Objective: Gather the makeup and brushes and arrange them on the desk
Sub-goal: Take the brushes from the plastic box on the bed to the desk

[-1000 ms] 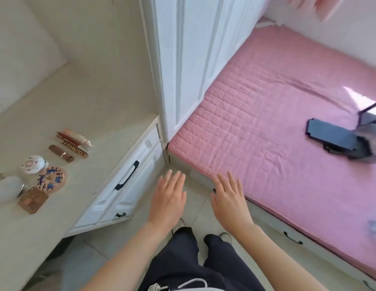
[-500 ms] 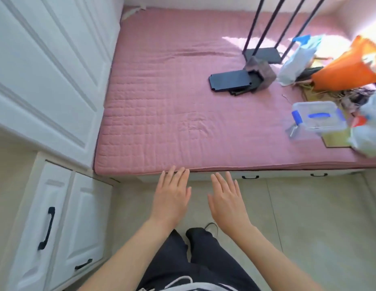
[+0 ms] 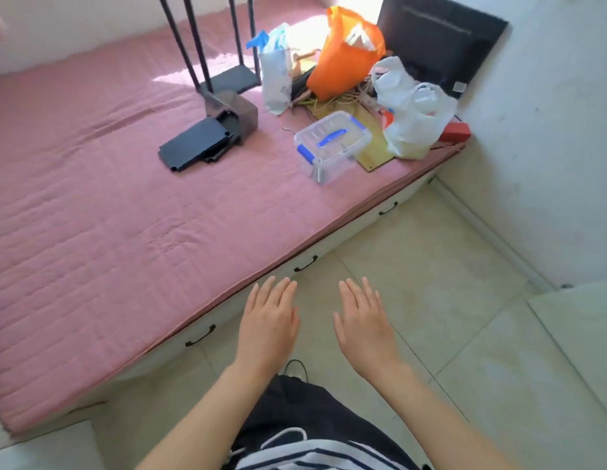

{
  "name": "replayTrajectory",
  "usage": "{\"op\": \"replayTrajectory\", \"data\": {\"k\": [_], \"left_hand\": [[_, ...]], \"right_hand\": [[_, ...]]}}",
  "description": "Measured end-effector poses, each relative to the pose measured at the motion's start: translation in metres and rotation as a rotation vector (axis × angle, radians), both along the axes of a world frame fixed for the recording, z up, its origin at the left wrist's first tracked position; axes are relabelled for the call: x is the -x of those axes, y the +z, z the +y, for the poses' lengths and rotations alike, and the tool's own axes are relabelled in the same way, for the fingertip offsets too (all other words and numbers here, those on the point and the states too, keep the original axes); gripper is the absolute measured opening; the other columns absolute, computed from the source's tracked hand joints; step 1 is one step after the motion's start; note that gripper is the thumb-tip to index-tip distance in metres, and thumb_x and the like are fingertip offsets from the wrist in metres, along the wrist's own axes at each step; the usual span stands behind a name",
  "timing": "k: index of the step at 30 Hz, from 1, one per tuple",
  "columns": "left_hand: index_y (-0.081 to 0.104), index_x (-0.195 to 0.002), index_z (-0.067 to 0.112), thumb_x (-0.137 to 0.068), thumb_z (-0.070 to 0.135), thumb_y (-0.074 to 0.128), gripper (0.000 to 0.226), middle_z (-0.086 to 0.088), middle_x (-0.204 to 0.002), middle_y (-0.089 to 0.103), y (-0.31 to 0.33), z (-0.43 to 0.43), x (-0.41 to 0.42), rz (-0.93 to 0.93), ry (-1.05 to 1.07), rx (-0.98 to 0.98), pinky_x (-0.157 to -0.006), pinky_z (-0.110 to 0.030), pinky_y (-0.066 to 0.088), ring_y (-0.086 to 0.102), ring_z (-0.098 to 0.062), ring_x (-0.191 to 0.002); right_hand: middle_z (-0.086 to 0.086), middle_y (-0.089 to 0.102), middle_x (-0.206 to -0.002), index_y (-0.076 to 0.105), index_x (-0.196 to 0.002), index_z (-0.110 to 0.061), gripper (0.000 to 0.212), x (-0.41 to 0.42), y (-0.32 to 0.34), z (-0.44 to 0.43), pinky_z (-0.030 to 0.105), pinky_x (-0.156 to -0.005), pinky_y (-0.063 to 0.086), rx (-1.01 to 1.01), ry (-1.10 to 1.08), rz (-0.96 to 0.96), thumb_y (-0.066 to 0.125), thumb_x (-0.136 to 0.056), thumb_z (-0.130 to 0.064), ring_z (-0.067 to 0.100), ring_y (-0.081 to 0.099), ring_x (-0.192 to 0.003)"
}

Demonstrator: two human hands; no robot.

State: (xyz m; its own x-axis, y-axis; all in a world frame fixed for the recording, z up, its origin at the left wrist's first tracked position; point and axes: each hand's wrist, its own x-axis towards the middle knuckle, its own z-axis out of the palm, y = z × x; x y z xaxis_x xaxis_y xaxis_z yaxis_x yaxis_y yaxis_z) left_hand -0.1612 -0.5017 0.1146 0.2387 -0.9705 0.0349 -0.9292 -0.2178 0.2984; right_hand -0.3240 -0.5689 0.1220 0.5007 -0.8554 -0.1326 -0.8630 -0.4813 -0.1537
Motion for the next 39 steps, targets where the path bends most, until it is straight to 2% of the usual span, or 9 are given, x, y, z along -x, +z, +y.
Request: {"op": "replayTrajectory", "data": {"k": [4, 8, 14, 18, 22, 26, 31, 39], "left_hand": [[0.060, -0.126, 0.011, -0.091, 0.028, 0.040, 0.044, -0.004, -0.130, 0.060, 0.002, -0.042, 0.018, -0.035, -0.126, -0.003, -0.108, -0.045, 0.038, 0.051, -0.026, -0.127], [0.058, -0.128, 0.012, -0.091, 0.023, 0.059, 0.039, -0.003, -0.133, 0.058, -0.002, -0.083, 0.030, -0.049, -0.215, -0.031, -0.111, -0.043, 0.035, 0.047, -0.025, -0.130], [0.058, -0.129, 0.013, -0.089, 0.024, 0.061, 0.041, -0.004, -0.133, 0.058, -0.011, -0.158, 0.038, -0.063, -0.315, -0.068, -0.108, -0.046, 0.039, 0.046, -0.027, -0.131], [0.060, -0.124, 0.010, -0.086, 0.016, 0.065, 0.039, -0.005, -0.128, 0.061, -0.015, -0.223, 0.029, -0.062, -0.349, -0.032, -0.105, -0.047, 0.042, 0.050, -0.029, -0.127], [0.062, -0.118, 0.010, -0.088, 0.013, 0.058, 0.031, -0.004, -0.121, 0.063, -0.012, -0.291, 0.018, -0.057, -0.353, 0.015, -0.101, -0.046, 0.045, 0.053, -0.030, -0.122], [0.065, -0.112, 0.010, -0.084, 0.011, 0.068, 0.028, -0.004, -0.115, 0.066, -0.011, -0.351, 0.011, -0.055, -0.342, 0.040, -0.099, -0.044, 0.047, 0.057, -0.030, -0.118], [0.066, -0.112, 0.009, -0.082, 0.011, 0.070, 0.031, -0.005, -0.114, 0.067, -0.012, -0.409, 0.013, -0.061, -0.286, 0.017, -0.097, -0.044, 0.047, 0.058, -0.031, -0.116], [0.066, -0.113, 0.008, -0.083, 0.011, 0.068, 0.031, -0.005, -0.114, 0.068, -0.020, -0.493, 0.035, -0.015, -0.113, -0.030, -0.096, -0.041, 0.048, 0.059, -0.028, -0.114]], "right_hand": [[0.013, 0.049, -0.140, 0.044, -0.137, -0.003, 0.055, 0.030, 0.001, -0.021, 0.046, -0.110, 0.035, -0.032, -0.153, -0.028, 0.058, -0.090, -0.028, 0.036, 0.035, -0.137], [0.013, 0.045, -0.143, 0.040, -0.140, -0.004, 0.055, 0.049, 0.000, -0.045, 0.046, -0.111, 0.033, -0.077, -0.261, -0.039, 0.053, -0.093, -0.030, 0.035, 0.030, -0.139], [0.008, 0.025, -0.155, 0.021, -0.149, -0.010, 0.057, 0.064, 0.002, -0.099, 0.037, -0.119, 0.014, -0.152, -0.378, -0.107, 0.038, -0.100, -0.033, 0.029, 0.011, -0.146], [0.009, 0.024, -0.156, 0.021, -0.149, -0.008, 0.056, 0.064, 0.007, -0.157, 0.037, -0.120, 0.013, -0.185, -0.427, -0.136, 0.037, -0.100, -0.030, 0.029, 0.009, -0.146], [0.007, 0.020, -0.157, 0.018, -0.150, -0.009, 0.056, 0.060, 0.011, -0.224, 0.034, -0.119, 0.011, -0.198, -0.424, -0.126, 0.033, -0.101, -0.031, 0.026, 0.007, -0.147], [0.009, 0.024, -0.155, 0.020, -0.149, -0.008, 0.055, 0.059, 0.013, -0.286, 0.035, -0.120, 0.013, -0.181, -0.422, -0.122, 0.035, -0.101, -0.031, 0.027, 0.011, -0.146], [0.008, 0.024, -0.155, 0.021, -0.149, -0.008, 0.055, 0.063, 0.012, -0.353, 0.036, -0.120, 0.015, -0.187, -0.394, -0.127, 0.034, -0.101, -0.031, 0.026, 0.010, -0.146], [0.011, 0.031, -0.152, 0.029, -0.146, -0.006, 0.053, 0.074, -0.002, -0.473, 0.039, -0.119, 0.018, -0.179, -0.188, -0.098, 0.038, -0.100, -0.029, 0.028, 0.017, -0.145]]}}
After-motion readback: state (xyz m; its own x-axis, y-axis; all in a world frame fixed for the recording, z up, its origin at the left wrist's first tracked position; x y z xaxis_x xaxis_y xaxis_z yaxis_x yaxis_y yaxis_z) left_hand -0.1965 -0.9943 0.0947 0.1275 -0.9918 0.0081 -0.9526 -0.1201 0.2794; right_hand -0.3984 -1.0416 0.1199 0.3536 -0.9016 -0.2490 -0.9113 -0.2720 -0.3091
